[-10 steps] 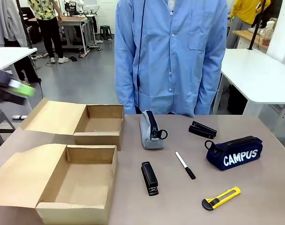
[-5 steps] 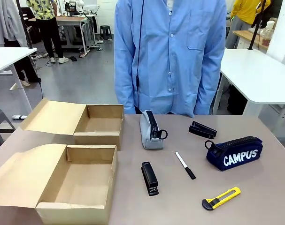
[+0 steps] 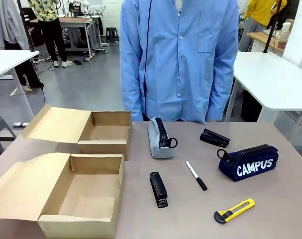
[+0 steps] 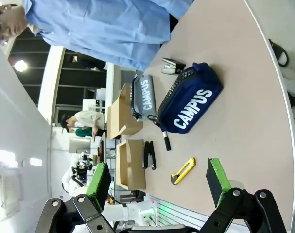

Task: Place items inside the box.
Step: Pick up a Pencil pouch or Stapler and place it inside the Mailer Box closest to the robot.

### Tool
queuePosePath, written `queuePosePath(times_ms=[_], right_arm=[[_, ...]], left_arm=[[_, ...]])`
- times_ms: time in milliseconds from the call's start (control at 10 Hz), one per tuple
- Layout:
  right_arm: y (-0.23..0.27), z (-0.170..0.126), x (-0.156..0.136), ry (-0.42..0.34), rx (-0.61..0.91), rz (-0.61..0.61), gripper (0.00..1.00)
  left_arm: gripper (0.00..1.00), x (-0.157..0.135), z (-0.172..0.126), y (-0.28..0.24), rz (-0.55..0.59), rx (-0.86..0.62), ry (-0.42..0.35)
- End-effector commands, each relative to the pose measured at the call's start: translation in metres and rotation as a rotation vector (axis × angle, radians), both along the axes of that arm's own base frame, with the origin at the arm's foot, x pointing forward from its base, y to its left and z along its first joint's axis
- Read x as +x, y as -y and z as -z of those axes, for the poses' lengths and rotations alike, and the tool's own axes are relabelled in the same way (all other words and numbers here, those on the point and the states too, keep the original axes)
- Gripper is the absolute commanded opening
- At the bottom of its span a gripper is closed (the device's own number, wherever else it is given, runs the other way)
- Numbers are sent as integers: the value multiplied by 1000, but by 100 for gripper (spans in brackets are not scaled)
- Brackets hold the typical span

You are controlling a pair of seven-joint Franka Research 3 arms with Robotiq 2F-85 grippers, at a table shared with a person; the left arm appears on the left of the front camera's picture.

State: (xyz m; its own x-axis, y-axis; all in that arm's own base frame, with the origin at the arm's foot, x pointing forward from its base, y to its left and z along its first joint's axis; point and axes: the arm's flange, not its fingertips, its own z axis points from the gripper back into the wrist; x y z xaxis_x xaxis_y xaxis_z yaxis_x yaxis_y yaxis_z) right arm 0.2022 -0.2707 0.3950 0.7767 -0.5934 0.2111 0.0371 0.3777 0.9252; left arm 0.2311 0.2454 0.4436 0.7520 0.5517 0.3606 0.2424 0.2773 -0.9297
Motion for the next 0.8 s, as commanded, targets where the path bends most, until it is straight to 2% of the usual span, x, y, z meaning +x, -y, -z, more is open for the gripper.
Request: queuePosePath(times_ms=[0, 100, 200, 400, 500, 600, 700], right_arm=[[-2, 0, -1, 33, -7, 4, 100], [0, 0, 0, 0, 0, 0, 100], [-27, -8, 6, 104, -142, -148, 100], [-110, -34, 36, 178, -533, -298, 100], [-119, -39, 50, 165, -557, -370, 100], [-99, -37, 49, 131, -507, -331, 100], [-71, -30, 32, 123, -470, -321, 100]], left_arm=[[100, -6, 1, -2, -17, 8, 28], [100, -6, 1, -2, -17, 8, 28], [100, -6, 1, -2, -17, 8, 28], [100, -6, 1, -2, -17, 8, 28], [100, -6, 1, -2, -17, 8, 28], [100, -6, 1, -2, -17, 8, 28], [100, -6, 1, -2, -17, 8, 28]])
